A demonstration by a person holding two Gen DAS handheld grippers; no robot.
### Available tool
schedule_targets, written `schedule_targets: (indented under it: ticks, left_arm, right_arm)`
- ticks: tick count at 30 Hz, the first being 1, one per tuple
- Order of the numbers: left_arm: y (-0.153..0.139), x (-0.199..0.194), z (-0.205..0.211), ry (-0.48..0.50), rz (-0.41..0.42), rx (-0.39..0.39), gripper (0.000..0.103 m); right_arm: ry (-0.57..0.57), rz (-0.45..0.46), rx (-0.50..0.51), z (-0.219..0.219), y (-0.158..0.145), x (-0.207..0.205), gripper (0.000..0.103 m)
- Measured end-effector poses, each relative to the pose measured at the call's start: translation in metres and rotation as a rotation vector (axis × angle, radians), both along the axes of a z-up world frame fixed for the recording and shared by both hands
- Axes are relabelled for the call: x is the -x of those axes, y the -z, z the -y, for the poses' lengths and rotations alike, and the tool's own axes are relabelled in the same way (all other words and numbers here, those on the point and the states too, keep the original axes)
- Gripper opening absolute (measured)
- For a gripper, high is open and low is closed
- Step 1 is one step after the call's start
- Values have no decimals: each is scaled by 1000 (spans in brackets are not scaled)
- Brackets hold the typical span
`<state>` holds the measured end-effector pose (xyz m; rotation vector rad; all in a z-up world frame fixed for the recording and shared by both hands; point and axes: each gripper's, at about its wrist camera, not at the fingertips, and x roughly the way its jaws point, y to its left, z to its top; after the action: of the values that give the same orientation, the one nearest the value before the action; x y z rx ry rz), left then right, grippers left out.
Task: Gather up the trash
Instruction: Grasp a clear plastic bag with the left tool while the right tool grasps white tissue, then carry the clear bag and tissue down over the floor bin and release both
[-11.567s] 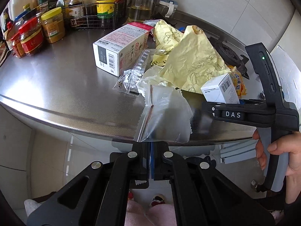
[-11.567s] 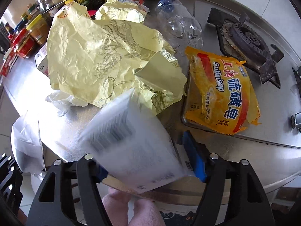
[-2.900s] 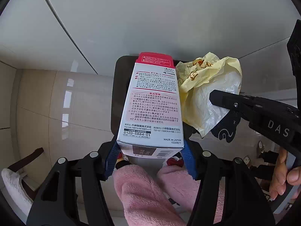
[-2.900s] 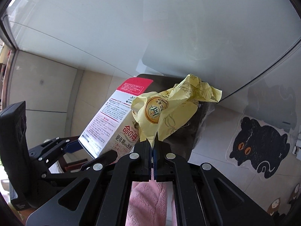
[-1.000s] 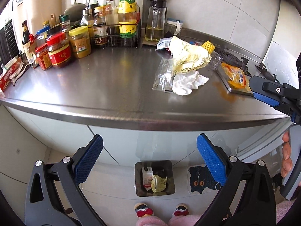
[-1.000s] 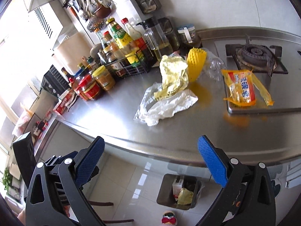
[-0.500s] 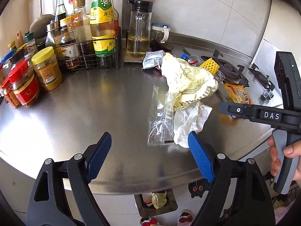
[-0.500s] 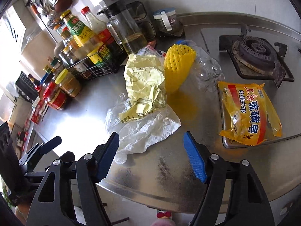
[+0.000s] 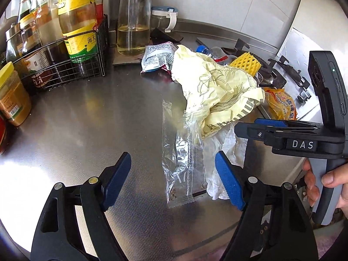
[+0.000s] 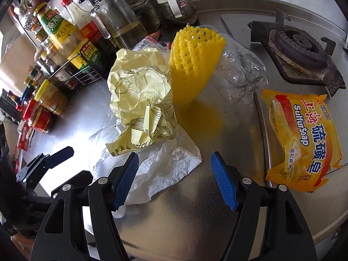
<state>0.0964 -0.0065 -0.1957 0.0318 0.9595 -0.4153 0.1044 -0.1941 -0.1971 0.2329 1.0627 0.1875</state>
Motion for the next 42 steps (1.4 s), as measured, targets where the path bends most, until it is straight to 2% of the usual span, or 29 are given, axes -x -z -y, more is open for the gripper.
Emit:
schedule_targets:
  ticks: [7,9,11,14,16,17,27,32,42]
  left_arm:
    - [9,-13,1,34,-29,3,61]
    - [12,-15,2,41,-37,-1,54]
    - [15,-16,2,43,-44,-5,48]
    - [19,-18,0,41,-55,-11,32]
    - [19,-18,-2,35,-53,-9,30]
    - [18,-18,-3,31,-50,-12,24]
    - [-1,-7,-14,-37,1,-33,18]
    - [-8,9,-13,-60,14,-46,17]
    - [-15,55,-5,-105,23,-54,17]
  right_arm:
    - [-10,-9,52,-9,5,-7,54]
    - [-23,-10,78,-13,5,-8,39]
    - [-29,-9,90,-15,6,-9,15]
    - [-7,-13,61,-9,7,-9,5]
    - [-13,-13,58,-6,7,-8,3]
    - [-17,-13,57,-5,7,-7,3]
    - [-60,21,-18,-3,-12,10,3]
    - [-89,21,-84,1,-23,27,3]
    - [-195,16,-133,-1,-31,75,3]
